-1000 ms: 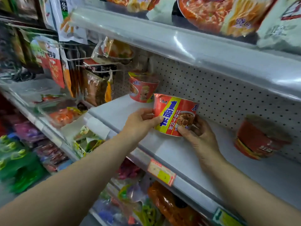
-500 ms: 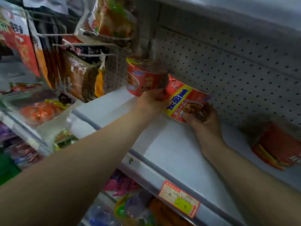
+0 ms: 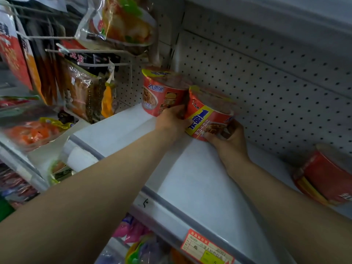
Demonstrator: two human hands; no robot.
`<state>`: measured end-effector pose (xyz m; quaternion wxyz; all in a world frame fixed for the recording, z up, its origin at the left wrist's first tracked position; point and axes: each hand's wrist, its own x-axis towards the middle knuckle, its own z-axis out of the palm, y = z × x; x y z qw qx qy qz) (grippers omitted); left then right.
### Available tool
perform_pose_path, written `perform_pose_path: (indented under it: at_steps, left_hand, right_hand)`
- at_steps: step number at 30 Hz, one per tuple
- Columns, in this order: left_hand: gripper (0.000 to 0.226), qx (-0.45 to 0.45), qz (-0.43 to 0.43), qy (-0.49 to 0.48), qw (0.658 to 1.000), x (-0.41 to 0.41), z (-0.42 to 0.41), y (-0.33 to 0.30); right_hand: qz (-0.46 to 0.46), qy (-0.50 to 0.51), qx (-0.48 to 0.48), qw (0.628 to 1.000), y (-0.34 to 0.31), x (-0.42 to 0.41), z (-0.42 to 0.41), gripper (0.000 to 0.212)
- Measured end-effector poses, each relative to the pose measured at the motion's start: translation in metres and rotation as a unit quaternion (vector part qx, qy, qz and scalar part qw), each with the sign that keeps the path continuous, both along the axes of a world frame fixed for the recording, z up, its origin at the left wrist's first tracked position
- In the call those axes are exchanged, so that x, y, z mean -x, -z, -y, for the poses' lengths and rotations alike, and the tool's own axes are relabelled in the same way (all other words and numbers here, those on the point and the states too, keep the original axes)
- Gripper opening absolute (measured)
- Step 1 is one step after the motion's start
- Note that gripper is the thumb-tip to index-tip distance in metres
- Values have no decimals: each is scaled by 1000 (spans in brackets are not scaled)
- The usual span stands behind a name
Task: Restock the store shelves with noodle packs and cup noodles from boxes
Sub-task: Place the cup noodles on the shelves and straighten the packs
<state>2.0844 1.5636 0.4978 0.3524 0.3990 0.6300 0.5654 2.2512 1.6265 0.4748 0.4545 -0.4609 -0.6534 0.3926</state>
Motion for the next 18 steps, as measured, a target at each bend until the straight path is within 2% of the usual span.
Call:
perform_pose_path:
  at_steps: [8, 12, 15, 18]
  left_hand:
    - [49, 21, 1, -16, 1000, -6, 7, -4]
    - [52, 33, 47, -63, 996, -17, 22, -7]
    - [57, 42, 98, -97, 990, -26, 39, -10]
    - [43, 42, 133, -102, 985, -47, 62, -15]
  right_hand:
    - [20, -4, 17, 1000, -4, -1, 8, 87]
    - [52, 23, 31, 998, -8, -16, 25, 87]
    - [55, 39, 48, 997, -15, -32, 40, 79]
    - [63, 43, 56, 996, -20, -60, 64, 72]
